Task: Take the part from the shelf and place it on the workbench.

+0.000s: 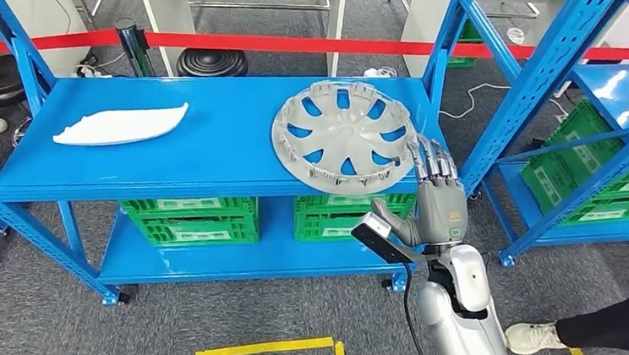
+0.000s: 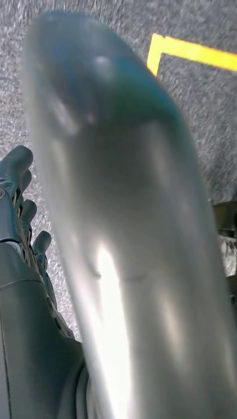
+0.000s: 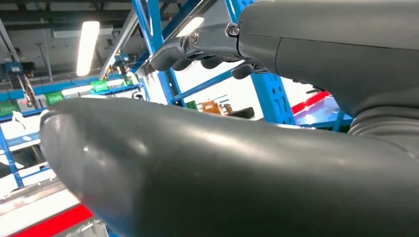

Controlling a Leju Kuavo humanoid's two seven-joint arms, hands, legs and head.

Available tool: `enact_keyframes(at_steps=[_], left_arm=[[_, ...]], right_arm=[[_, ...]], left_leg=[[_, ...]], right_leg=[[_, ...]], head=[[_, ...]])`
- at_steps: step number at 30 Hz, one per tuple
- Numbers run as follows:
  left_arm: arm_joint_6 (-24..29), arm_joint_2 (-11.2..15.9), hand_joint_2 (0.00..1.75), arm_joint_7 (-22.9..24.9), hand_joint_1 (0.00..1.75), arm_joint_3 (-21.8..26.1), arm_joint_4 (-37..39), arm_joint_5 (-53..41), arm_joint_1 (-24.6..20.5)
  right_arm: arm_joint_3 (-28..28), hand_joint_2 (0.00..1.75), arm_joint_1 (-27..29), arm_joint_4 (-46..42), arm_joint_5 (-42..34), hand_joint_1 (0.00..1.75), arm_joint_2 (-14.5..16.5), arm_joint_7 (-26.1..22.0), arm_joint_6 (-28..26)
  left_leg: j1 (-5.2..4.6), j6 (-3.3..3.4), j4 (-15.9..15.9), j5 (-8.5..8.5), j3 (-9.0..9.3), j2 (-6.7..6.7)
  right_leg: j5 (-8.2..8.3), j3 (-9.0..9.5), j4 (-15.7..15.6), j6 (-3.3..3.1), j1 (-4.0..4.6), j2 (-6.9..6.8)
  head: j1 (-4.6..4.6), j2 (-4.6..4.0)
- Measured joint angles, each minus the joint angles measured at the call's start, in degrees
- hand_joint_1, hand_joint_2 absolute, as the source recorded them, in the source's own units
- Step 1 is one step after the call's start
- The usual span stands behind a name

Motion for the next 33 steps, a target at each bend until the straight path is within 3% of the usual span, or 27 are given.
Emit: enact_keyframes(at_steps=[2,5,7,8,10,11,12,13,15,17,22,24,26,27,28,29,31,33], left_arm=[[0.03,-0.05,0.00,0.00,0.00,0.00,-0.01,0.04,-0.11],[0.07,-0.04,0.00,-0.01,0.00,0.00,-0.01,0.09,-0.21],[0.07,-0.06,0.00,-0.01,0.00,0.00,-0.01,0.10,-0.25],[0.07,-0.07,0.00,0.00,0.00,0.00,-0.01,0.10,-0.28],[0.07,-0.10,0.00,0.06,0.00,0.00,0.01,0.09,-0.22],[0.07,-0.10,0.00,0.10,0.00,0.00,0.02,0.08,-0.14],[0.07,-0.09,0.00,0.15,0.00,0.00,0.02,0.08,-0.06],[0.07,-0.09,0.00,0.18,0.00,0.00,0.02,0.08,-0.02],[0.07,-0.08,0.00,0.25,0.00,0.00,0.02,0.08,-0.01],[0.07,-0.16,0.00,0.39,0.00,-0.01,0.06,0.09,-0.08],[0.05,-0.56,0.00,0.73,0.00,0.01,0.15,1.20,-0.03],[0.07,-0.63,0.00,0.79,0.00,0.02,0.15,1.42,-0.06],[0.07,-0.66,0.00,0.84,0.00,0.02,0.15,1.43,-0.09],[0.06,-0.67,0.00,0.92,0.00,0.04,0.15,1.65,-0.08],[0.05,-0.67,0.00,1.01,0.00,0.14,0.15,2.01,-0.07],[0.03,-0.67,0.00,1.09,0.00,0.30,0.15,2.49,-0.07],[-0.02,-0.67,0.00,1.10,0.00,0.78,0.15,3.28,-0.11],[-0.09,-0.65,0.00,0.92,0.00,1.14,0.15,3.55,-0.22]], right_arm=[[0.00,0.00,-0.15,0.03,0.20,0.00,0.03,-0.01,0.13],[0.00,0.00,-0.47,0.04,0.52,0.00,0.06,0.02,0.33],[-0.01,0.00,-0.87,-0.03,0.61,0.00,0.07,0.01,0.37],[-0.01,0.00,-1.06,-0.06,0.70,0.00,0.08,0.00,0.40],[0.00,0.00,-1.31,-0.08,0.95,0.00,0.08,-0.01,0.50],[0.00,0.00,-1.35,-0.08,1.08,0.00,0.08,-0.01,0.56],[0.00,0.00,-1.36,-0.08,1.16,0.00,0.08,0.00,0.60],[0.00,0.00,-1.37,-0.08,1.20,0.00,0.08,0.01,0.62],[0.00,0.00,-1.41,-0.08,1.21,0.00,0.07,0.01,0.62],[-0.01,0.00,-1.52,-0.08,1.21,0.00,0.05,0.01,0.63],[-0.10,0.00,-1.70,-0.08,0.97,0.00,-0.12,-0.04,0.75],[-0.17,0.00,-1.85,-0.04,0.85,0.00,-0.34,-0.05,0.87],[-0.20,0.00,-1.74,0.10,0.79,0.00,-0.51,-0.05,1.01],[-0.21,0.00,-1.61,0.19,0.73,0.00,-0.58,-0.09,1.06],[-0.21,0.00,-1.52,0.26,0.63,0.00,-0.62,-0.23,1.10],[-0.21,0.00,-1.49,0.30,0.49,0.00,-0.65,-0.48,1.13],[-0.20,0.00,-1.53,0.36,0.17,0.00,-0.66,-1.04,1.25],[-0.20,0.00,-1.51,0.46,0.01,0.00,-0.63,-1.29,1.49]], left_leg=[[-0.13,-0.67,0.22,-0.87,0.53,-0.10],[-0.16,-1.72,-0.02,-1.46,0.84,-0.06],[-0.02,-2.40,1.78,-2.52,0.27,0.09],[0.04,-2.68,4.52,-3.73,-1.07,0.16],[0.12,-3.09,12.56,-6.61,-5.64,0.24],[0.15,-3.18,15.83,-7.20,-7.86,0.24],[0.15,-3.20,17.19,-6.60,-9.25,0.25],[0.16,-3.14,16.29,-4.79,-9.55,0.25],[0.13,-2.78,9.01,0.69,-7.22,0.26],[-0.11,-2.23,2.82,3.29,-4.57,0.28],[-0.18,-0.37,0.52,2.30,-3.20,0.27],[-0.01,0.25,0.13,2.08,-2.61,0.30],[-0.02,0.50,0.15,1.60,-2.24,0.30],[-0.02,0.48,0.17,1.31,-1.96,0.26],[-0.02,0.39,0.20,0.96,-1.55,0.22],[-0.01,0.26,0.23,0.56,-1.01,0.18],[-0.11,-0.18,0.36,-0.32,-0.06,0.14],[-0.31,-0.74,0.55,-0.96,0.21,0.06]], right_leg=[[2.01,2.46,-5.62,-0.59,0.19,-0.04],[1.28,3.10,-6.65,-1.78,0.44,0.14],[1.00,3.71,-6.95,-2.58,0.30,0.16],[0.79,4.11,-7.09,-2.93,0.20,0.10],[0.15,4.80,-7.11,-3.37,0.22,-0.01],[-0.19,5.17,-7.11,-3.44,0.24,-0.01],[-0.57,5.61,-7.10,-3.44,0.26,0.03],[-0.98,6.17,-7.10,-3.38,0.26,0.08],[-1.96,7.47,-7.13,-3.05,0.24,0.15],[-2.78,8.16,-7.13,-2.43,0.34,0.20],[-4.01,8.03,-6.42,-0.70,0.32,0.14],[-6.36,4.99,-0.77,-0.20,0.23,0.09],[-8.59,-0.25,7.05,0.09,0.19,0.09],[-8.34,-2.14,9.11,0.15,0.17,0.09],[-6.83,-2.93,8.92,0.14,0.15,0.08],[-4.28,-2.45,6.36,0.07,0.13,0.07],[0.66,0.34,-1.48,-0.28,0.21,0.00],[2.17,2.17,-5.85,-0.93,0.36,0.02]], head=[[0.06,0.00],[0.05,0.00],[-0.07,0.00],[-0.14,0.00],[-0.22,0.00],[-0.23,0.00],[-0.23,0.00],[-0.23,0.00],[-0.21,0.00],[-0.23,0.00],[-0.10,0.00],[0.09,0.00],[0.18,0.00],[0.18,0.00],[0.19,0.00],[0.21,0.00],[0.20,0.00],[0.18,0.00]])
